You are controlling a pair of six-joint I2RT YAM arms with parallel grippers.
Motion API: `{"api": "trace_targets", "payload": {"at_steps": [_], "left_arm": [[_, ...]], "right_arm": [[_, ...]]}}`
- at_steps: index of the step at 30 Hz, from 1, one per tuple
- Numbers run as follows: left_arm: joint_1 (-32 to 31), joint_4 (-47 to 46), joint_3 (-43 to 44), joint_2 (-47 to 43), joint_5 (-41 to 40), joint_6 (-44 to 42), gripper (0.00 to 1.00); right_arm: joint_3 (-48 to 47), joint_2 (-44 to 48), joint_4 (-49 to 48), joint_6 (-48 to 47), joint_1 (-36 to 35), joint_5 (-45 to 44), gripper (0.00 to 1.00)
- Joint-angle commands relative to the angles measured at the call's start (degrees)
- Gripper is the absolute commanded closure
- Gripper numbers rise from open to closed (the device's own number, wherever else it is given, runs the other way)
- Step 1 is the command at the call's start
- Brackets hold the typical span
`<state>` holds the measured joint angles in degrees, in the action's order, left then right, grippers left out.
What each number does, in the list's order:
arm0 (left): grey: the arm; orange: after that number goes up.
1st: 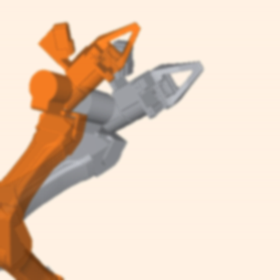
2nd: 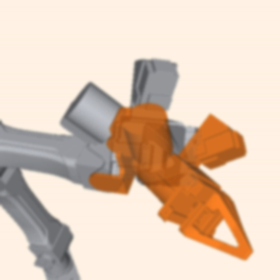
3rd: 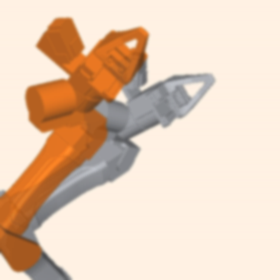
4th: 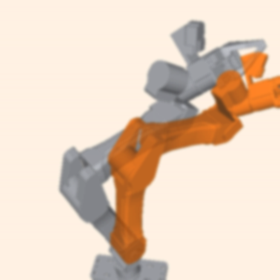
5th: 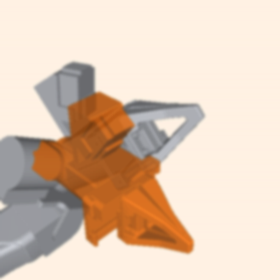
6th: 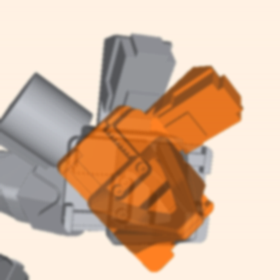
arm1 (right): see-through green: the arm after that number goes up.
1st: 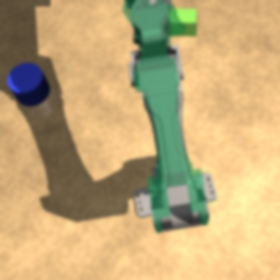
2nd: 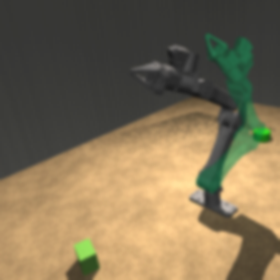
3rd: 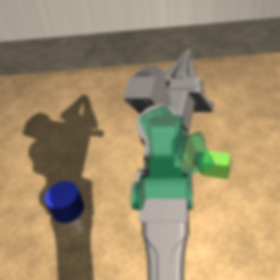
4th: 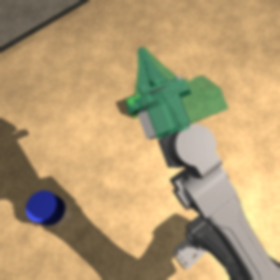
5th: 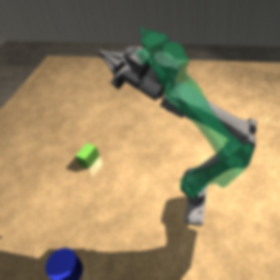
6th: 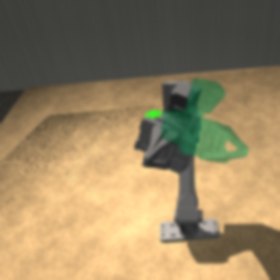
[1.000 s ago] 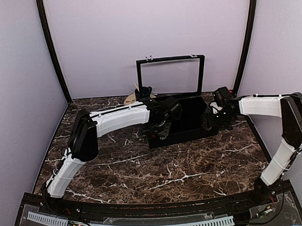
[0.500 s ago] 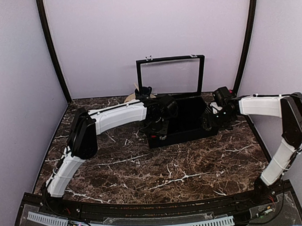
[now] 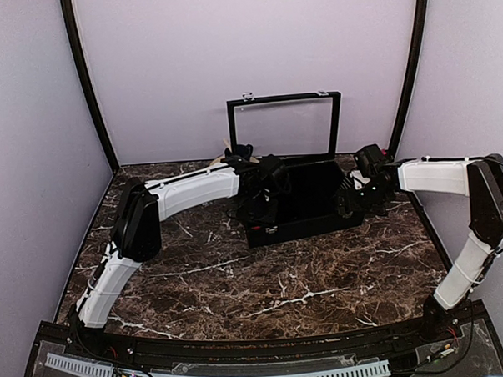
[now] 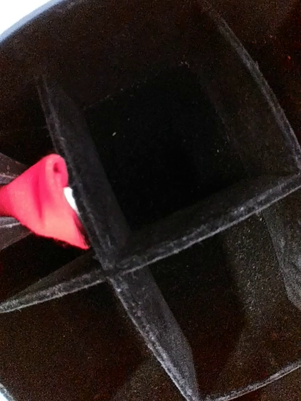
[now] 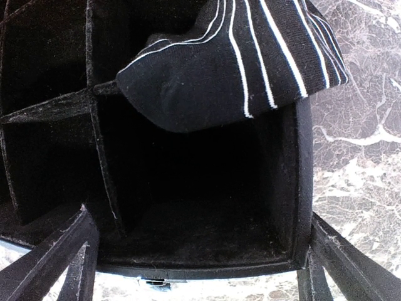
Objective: Roll the socks
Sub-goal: Place the sock in the storage box.
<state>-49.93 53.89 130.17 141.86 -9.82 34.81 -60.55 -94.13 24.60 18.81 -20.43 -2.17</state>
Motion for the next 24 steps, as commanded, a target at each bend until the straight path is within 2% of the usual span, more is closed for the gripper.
{"api": "trace_targets", "payload": {"at_steps": [1, 5, 10, 17, 24], "left_arm": [[0.62, 3.44, 0.25, 2.04, 3.24, -1.70, 0.98], [0.63, 3.20, 0.40, 2.34, 4.59, -2.17, 0.81], [0.63, 3.43, 0.85, 1.89, 4.26, -2.24, 0.65], [0.63, 3.74, 0.84, 0.06, 3.07, -1.44, 0.55], [0.63, 3.34, 0.81, -2.61, 0.85, -0.49, 0.52]], "right_arm": [[-1.40, -1.05, 0.88, -2.99, -2.78, 8.15, 0.00], [-1.26, -1.06, 1.04, -2.99, -2.78, 8.15, 0.00], [-1.60, -0.89, 1.36, -3.07, -2.79, 7.74, 0.00], [-2.47, -0.84, 1.93, -3.43, -2.82, 7.25, 0.00], [-3.29, -0.37, 2.54, -3.77, -2.78, 6.93, 0.00]]}}
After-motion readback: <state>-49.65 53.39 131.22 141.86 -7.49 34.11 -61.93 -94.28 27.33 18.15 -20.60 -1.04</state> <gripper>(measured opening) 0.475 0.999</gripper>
